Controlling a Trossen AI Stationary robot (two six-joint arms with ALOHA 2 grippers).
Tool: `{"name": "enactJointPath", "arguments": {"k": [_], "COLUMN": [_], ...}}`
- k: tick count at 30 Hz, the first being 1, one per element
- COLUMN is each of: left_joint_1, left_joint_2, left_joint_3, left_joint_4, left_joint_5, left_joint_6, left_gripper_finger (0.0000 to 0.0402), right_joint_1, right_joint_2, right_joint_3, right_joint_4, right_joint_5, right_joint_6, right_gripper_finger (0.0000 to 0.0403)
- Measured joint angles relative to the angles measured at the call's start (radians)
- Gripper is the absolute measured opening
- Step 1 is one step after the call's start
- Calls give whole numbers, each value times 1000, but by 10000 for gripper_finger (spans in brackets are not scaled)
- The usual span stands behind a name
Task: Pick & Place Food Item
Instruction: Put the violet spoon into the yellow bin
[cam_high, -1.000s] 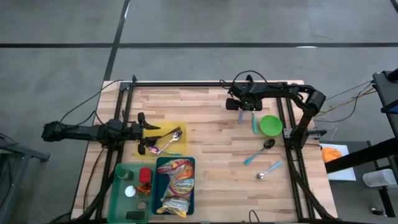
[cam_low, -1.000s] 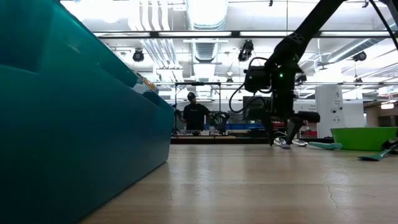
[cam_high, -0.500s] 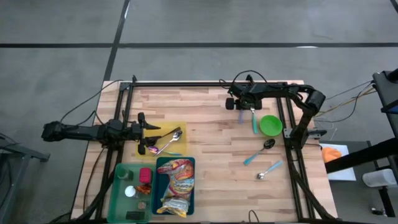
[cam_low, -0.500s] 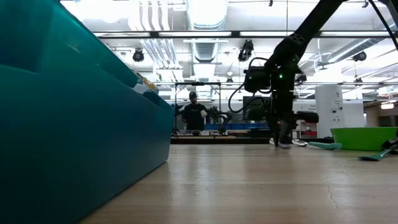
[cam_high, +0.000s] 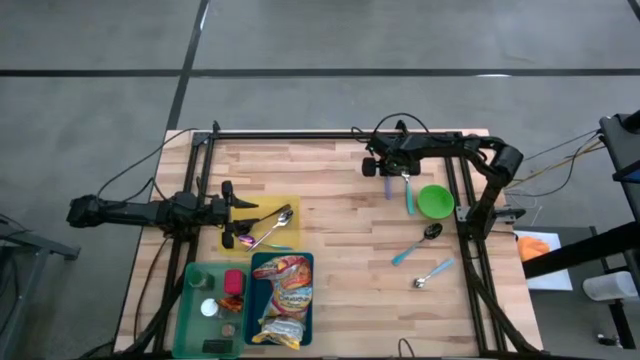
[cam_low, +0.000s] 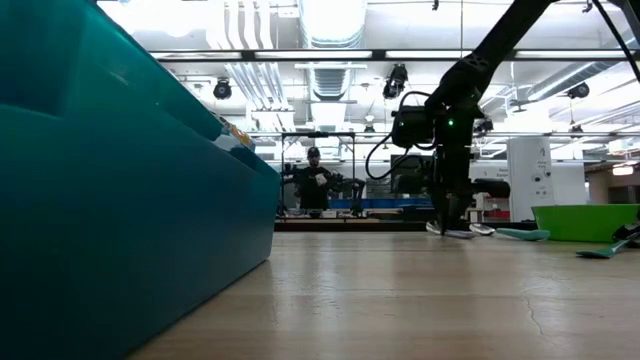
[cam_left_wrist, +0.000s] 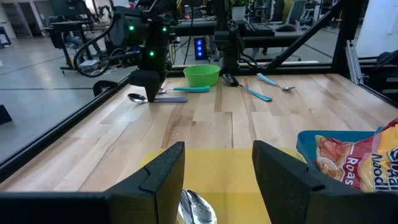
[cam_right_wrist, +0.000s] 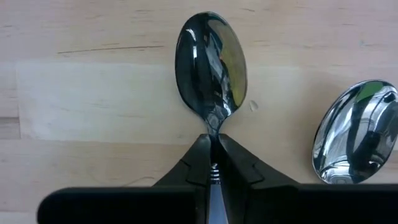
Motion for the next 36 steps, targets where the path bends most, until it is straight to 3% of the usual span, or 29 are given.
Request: {"name": "enactJointPath", "arguments": {"k": [21,36], "left_joint_1": [0,0], "left_joint_2": [0,0], "left_joint_3": [0,0], "left_joint_4": [0,0], "left_joint_5": [0,0], "left_joint_6": [1,2], "left_gripper_finger": [189,189], "right_joint_1": [146,364], "right_joint_2": [-187,-224], "right_joint_3": [1,-10], "right_joint_4": [134,427], "right_joint_5": [17,19], "right_joint_6": [-104,-202], "right_gripper_finger": [12,13]}}
